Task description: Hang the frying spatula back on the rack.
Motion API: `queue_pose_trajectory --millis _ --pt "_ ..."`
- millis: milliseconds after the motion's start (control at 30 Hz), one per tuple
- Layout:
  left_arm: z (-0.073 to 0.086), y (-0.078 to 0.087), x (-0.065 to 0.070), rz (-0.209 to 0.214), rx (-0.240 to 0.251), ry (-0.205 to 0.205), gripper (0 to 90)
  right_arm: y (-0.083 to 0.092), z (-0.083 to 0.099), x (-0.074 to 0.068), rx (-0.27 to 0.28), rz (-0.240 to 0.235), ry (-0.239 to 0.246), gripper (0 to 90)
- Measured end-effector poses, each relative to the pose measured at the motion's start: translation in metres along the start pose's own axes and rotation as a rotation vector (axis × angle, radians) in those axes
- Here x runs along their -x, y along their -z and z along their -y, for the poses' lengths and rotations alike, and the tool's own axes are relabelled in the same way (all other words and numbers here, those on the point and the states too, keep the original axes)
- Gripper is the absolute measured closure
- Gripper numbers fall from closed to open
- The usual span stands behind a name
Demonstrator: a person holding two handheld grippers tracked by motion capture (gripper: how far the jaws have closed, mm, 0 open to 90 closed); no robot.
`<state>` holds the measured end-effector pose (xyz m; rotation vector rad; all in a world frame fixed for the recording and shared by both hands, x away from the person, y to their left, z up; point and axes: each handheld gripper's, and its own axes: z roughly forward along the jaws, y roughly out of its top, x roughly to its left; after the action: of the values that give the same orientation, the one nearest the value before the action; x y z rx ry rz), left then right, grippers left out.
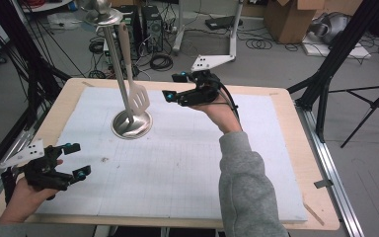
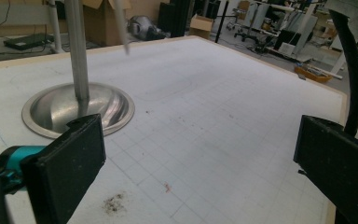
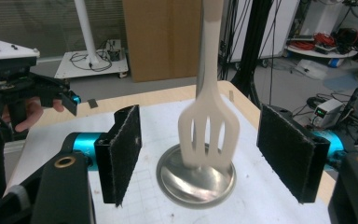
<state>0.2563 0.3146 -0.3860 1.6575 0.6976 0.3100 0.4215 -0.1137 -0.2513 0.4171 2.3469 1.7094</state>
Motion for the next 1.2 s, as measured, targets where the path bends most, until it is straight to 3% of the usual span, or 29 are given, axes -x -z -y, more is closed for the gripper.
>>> queue_pose_trajectory --millis 333,633,1200 --pt "0.000 -0.003 0.000 -0.001 0.002 0.001 2.5 0.031 0.013 0.002 0.034 0.013 -0.007 29.7" --pt "0.001 -0.007 0.000 0.000 -0.001 0.004 2.5 0.055 0.030 0.003 0.068 -0.013 -0.028 29.7" --pt "0.001 -0.020 -0.005 0.012 -0.015 0.008 2.5 0.093 0.071 0.000 0.076 0.055 -0.071 29.7"
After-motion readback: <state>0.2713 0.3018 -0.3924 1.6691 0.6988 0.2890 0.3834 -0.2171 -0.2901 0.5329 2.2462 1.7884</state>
